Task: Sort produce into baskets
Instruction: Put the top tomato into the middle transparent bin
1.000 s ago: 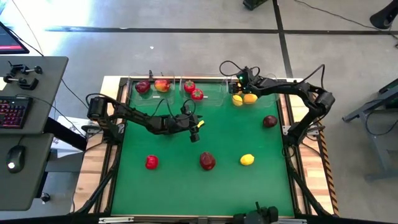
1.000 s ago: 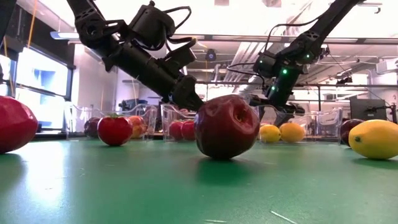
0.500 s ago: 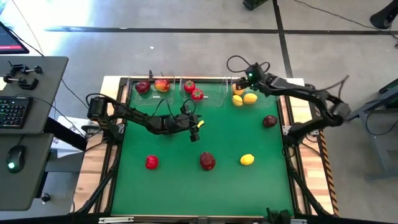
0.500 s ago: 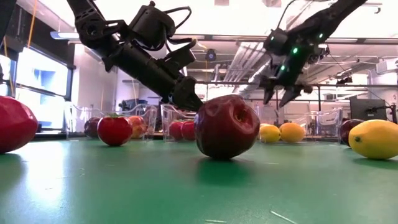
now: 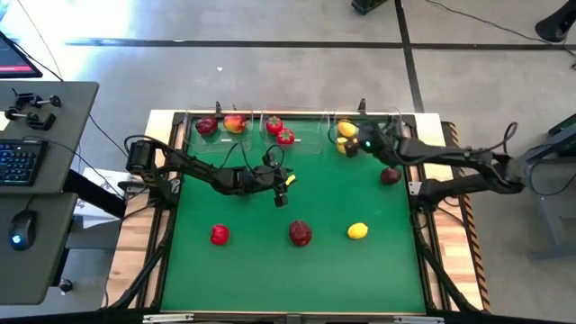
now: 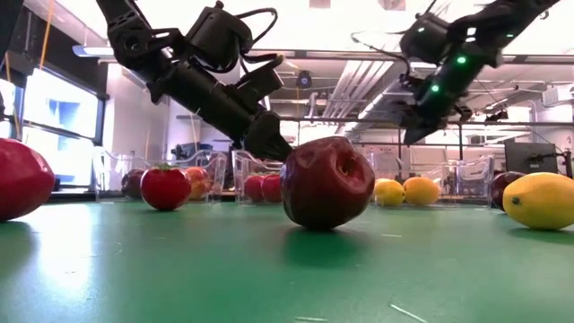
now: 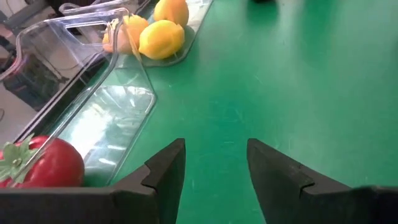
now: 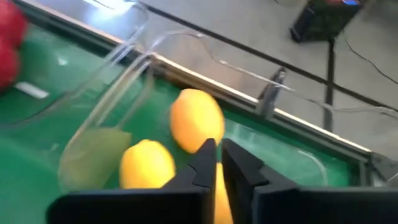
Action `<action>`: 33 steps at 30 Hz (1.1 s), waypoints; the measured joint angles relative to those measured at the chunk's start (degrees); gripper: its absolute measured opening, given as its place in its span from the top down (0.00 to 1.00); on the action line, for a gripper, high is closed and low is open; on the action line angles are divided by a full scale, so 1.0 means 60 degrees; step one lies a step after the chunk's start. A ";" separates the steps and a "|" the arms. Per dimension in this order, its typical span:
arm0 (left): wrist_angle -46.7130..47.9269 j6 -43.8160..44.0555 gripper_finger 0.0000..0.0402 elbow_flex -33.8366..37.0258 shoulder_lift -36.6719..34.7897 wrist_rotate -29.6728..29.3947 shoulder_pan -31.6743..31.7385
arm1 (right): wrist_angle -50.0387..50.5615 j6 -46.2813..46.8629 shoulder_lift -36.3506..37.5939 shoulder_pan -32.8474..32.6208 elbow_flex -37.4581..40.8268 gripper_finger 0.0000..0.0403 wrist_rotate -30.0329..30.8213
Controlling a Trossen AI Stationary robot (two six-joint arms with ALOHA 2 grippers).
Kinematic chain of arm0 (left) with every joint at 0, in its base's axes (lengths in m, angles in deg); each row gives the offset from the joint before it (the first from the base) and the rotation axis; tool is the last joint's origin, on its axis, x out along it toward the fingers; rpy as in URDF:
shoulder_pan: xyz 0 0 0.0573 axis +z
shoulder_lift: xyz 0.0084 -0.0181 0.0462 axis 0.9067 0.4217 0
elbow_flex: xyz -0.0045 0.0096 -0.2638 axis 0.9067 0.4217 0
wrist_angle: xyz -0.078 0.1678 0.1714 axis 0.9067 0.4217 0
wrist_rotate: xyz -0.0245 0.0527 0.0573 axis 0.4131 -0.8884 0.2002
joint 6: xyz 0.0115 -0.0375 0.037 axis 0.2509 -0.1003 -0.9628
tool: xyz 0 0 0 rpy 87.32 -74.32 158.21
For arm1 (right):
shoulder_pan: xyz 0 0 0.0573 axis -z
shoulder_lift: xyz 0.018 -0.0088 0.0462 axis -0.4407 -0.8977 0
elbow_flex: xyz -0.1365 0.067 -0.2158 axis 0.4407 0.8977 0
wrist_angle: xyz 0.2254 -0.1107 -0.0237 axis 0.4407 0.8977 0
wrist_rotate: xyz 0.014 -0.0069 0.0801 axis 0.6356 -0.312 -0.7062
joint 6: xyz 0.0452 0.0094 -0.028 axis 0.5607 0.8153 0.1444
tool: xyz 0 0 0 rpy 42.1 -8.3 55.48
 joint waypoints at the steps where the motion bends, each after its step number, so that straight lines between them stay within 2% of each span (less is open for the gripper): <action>1: 0.0000 -0.0008 0.63 0.0000 0.0000 0.0003 0.0000 | -0.0269 -0.0024 0.0209 -0.0171 0.0261 0.98 0.0016; 6: -0.0004 -0.0161 0.79 0.0000 0.0000 0.0137 0.0004 | -0.1368 0.0038 0.1262 -0.1195 0.1282 0.96 0.0217; 11: 0.0055 -0.0155 0.97 0.0000 -0.0313 0.1262 0.0004 | -0.2405 -0.0515 0.2080 -0.2331 0.1985 0.99 0.0690; 16: 0.0905 -0.0161 0.98 -0.0004 -0.1125 0.2665 0.0000 | -0.2806 -0.0946 0.2350 -0.3278 0.2321 1.00 0.0770; 19: 0.1930 -0.0163 1.00 -0.0004 -0.1803 0.3014 -0.0095 | -0.2952 -0.0741 0.2348 -0.3777 0.2497 1.00 0.0773; 23: 0.3381 -0.0234 1.00 -0.0004 -0.2720 0.2854 -0.0390 | -0.3481 -0.0694 0.2338 -0.4371 0.2791 1.00 0.0946; 33: 0.8776 -0.0161 0.99 -0.0004 -0.4551 0.0819 -0.1601 | -0.3680 -0.0646 0.2334 -0.5250 0.2880 1.00 0.2076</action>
